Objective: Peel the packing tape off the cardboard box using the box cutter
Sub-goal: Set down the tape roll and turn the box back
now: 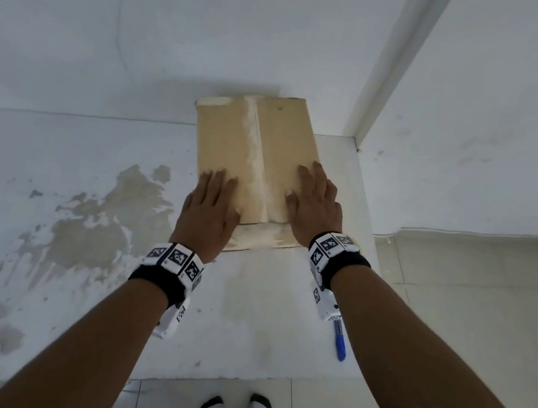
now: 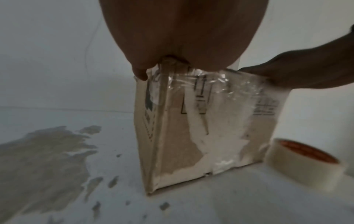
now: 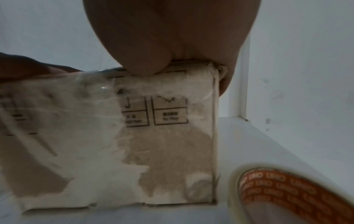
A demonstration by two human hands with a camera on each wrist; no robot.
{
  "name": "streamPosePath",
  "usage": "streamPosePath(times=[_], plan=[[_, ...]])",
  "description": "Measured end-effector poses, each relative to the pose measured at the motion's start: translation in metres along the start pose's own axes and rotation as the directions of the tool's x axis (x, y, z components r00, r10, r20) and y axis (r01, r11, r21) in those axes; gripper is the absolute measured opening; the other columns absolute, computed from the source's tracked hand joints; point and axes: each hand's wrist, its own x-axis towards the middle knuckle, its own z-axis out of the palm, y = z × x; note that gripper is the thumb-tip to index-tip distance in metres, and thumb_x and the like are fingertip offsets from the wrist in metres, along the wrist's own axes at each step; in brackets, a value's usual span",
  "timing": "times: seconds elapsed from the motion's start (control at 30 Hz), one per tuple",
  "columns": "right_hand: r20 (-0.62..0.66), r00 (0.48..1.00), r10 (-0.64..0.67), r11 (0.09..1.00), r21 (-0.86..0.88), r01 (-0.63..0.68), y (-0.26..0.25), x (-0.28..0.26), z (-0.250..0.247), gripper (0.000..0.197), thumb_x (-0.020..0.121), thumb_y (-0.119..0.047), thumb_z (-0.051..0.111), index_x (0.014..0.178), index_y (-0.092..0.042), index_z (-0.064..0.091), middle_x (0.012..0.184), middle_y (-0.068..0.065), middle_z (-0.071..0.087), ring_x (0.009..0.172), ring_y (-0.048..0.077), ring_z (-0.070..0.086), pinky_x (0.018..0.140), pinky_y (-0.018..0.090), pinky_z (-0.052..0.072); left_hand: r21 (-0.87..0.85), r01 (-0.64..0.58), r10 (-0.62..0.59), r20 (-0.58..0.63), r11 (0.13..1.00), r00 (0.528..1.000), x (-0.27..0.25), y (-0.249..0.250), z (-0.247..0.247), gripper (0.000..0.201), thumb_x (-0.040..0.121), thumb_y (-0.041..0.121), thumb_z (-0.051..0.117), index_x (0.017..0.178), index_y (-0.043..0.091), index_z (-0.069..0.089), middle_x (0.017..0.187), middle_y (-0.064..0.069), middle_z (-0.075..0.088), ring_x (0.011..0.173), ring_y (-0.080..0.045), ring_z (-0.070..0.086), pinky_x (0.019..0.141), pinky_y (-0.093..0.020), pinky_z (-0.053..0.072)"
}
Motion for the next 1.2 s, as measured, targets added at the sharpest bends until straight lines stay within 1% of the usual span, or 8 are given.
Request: streamPosePath(times=[0.13, 0.23, 0.4, 0.57, 0.67, 0.8, 1.07, 1.2], plan=[[0.101, 0.978, -0.182, 0.983, 0.009, 0.182, 0.014, 0.027, -0.015, 0.053, 0.102, -0.043, 0.037, 0.152, -0.029, 0.027, 0.165, -0.003, 0.013, 0.143, 0.028, 0.027, 0.102, 0.052, 0.043, -0.097, 0.156, -0.154, 0.02, 0.983, 0.988, -0.017, 0.029, 0.005, 0.076, 0.095, 0.05, 0.012, 0.158, 0.008, 0.015, 0.166, -0.016, 0.009, 0.153, -0.037, 0.004, 0.116, -0.053, 0.022], [0.172, 0.947, -0.272, 0.95, -0.112, 0.293, 0.017, 0.051, -0.022, 0.053, 0.102, -0.046, 0.031, 0.153, -0.034, 0.022, 0.166, -0.007, 0.011, 0.148, 0.024, 0.022, 0.11, 0.058, 0.033, -0.181, 0.295, -0.289, 0.06, 0.938, 0.956, -0.014, 0.052, 0.01, 0.072, 0.102, 0.044, 0.025, 0.157, 0.011, -0.007, 0.167, -0.011, -0.009, 0.152, -0.032, -0.013, 0.12, -0.053, 0.009], [0.203, 0.957, -0.207, 0.927, -0.271, 0.258, 0.003, 0.068, -0.024, 0.052, 0.104, -0.043, 0.027, 0.155, -0.036, 0.019, 0.167, -0.008, 0.005, 0.154, 0.02, 0.006, 0.119, 0.06, 0.006, -0.229, 0.428, -0.409, 0.128, 0.874, 0.904, 0.006, 0.065, -0.001, 0.078, 0.099, 0.031, 0.039, 0.157, 0.015, -0.011, 0.166, -0.007, -0.008, 0.152, -0.029, -0.013, 0.119, -0.051, 0.003], [-0.046, 0.946, -0.322, 0.946, 0.037, 0.323, -0.033, 0.022, -0.009, 0.047, 0.098, -0.034, 0.037, 0.141, -0.017, 0.046, 0.159, 0.006, 0.033, 0.149, 0.029, 0.025, 0.121, 0.058, 0.016, -0.079, 0.323, -0.321, 0.041, 0.943, 0.946, 0.031, 0.022, -0.031, 0.071, 0.095, 0.032, 0.043, 0.155, 0.011, 0.014, 0.161, -0.013, 0.017, 0.147, -0.036, 0.014, 0.115, -0.052, 0.018], [0.095, 0.954, -0.284, 0.956, 0.109, 0.274, -0.068, -0.015, 0.004, 0.071, 0.094, -0.059, 0.034, 0.151, -0.016, 0.03, 0.164, 0.006, 0.02, 0.153, 0.027, 0.011, 0.124, 0.052, 0.009, 0.062, 0.259, -0.265, 0.124, 0.964, 0.956, 0.053, -0.018, -0.043, 0.068, 0.1, 0.035, 0.039, 0.157, 0.012, 0.01, 0.166, -0.012, 0.004, 0.153, -0.031, 0.002, 0.119, -0.051, 0.014], [0.202, 0.957, -0.206, 0.975, -0.044, 0.22, -0.08, -0.027, 0.018, 0.122, 0.07, -0.093, 0.029, 0.157, -0.01, 0.011, 0.168, 0.007, 0.003, 0.154, 0.029, -0.004, 0.123, 0.056, -0.001, 0.222, 0.123, -0.177, 0.242, 0.967, 0.954, 0.062, -0.041, -0.044, 0.068, 0.102, 0.043, 0.025, 0.159, 0.015, -0.001, 0.167, -0.006, -0.009, 0.153, -0.023, -0.01, 0.122, -0.047, -0.003], [0.407, 0.85, -0.334, 0.892, -0.156, 0.425, -0.032, 0.005, -0.011, 0.113, 0.081, -0.075, 0.048, 0.158, -0.013, -0.006, 0.167, 0.003, -0.012, 0.154, 0.024, -0.014, 0.122, 0.054, -0.007, 0.215, 0.158, -0.197, 0.175, 0.964, 0.965, 0.046, -0.011, -0.024, 0.07, 0.104, 0.047, 0.016, 0.158, 0.007, -0.002, 0.167, -0.012, -0.003, 0.154, -0.025, -0.005, 0.122, -0.048, -0.007], [0.446, 0.848, -0.286, 0.857, -0.278, 0.435, -0.017, 0.017, -0.033, 0.108, 0.085, -0.062, 0.059, 0.159, -0.014, -0.004, 0.167, 0.0, -0.012, 0.153, 0.024, -0.015, 0.12, 0.062, -0.003, 0.219, 0.135, -0.166, 0.133, 0.966, 0.977, 0.038, 0.011, -0.013, 0.076, 0.1, 0.054, 0.01, 0.157, 0.004, 0.007, 0.166, -0.015, 0.008, 0.153, -0.029, 0.007, 0.122, -0.049, 0.001]])
